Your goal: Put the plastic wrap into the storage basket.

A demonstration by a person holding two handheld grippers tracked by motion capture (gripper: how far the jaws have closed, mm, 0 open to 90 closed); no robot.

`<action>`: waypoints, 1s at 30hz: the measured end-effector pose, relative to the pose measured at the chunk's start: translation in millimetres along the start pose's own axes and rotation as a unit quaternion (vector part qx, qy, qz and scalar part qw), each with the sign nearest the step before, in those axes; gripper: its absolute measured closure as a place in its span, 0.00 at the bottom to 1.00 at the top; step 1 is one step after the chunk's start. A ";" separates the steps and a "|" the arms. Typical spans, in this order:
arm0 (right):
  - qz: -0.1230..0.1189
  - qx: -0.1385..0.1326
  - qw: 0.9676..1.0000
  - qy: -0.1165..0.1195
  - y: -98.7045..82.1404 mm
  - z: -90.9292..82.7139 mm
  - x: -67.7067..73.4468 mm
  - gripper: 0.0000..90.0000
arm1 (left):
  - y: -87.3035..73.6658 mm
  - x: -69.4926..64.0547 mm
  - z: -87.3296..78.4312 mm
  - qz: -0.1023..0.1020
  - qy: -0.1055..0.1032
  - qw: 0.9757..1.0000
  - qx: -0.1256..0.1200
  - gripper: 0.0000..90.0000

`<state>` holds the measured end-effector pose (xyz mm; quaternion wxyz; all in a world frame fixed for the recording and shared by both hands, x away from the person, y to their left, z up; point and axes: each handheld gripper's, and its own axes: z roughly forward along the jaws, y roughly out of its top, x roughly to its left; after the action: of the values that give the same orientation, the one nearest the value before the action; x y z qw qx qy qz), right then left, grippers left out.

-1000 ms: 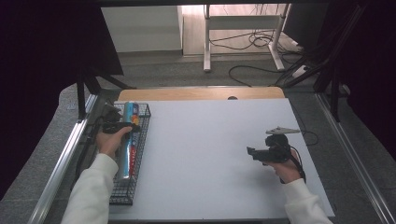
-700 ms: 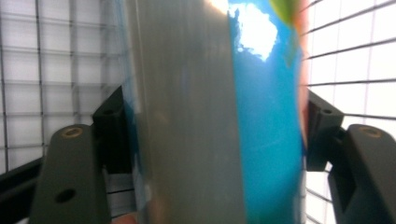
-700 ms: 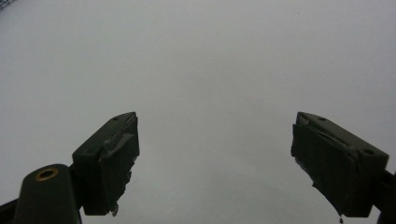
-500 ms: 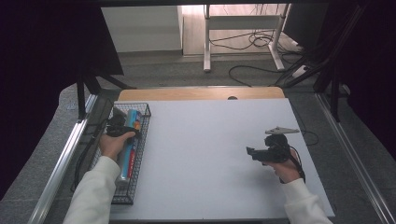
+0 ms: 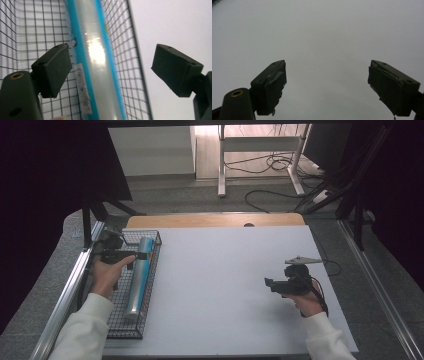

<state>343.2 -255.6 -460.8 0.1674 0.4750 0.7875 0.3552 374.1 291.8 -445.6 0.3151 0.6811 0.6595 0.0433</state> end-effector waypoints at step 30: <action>-0.053 -0.008 0.998 0.016 -22.4 -10.3 -4.3 0.17 | -127.3 -96.5 2.2 0.228 -0.052 0.971 -0.039 0.19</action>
<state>325.0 -270.1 -470.1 0.1775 0.4255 0.8114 0.3593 252.1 193.0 -474.8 0.3572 0.8021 0.4670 0.1043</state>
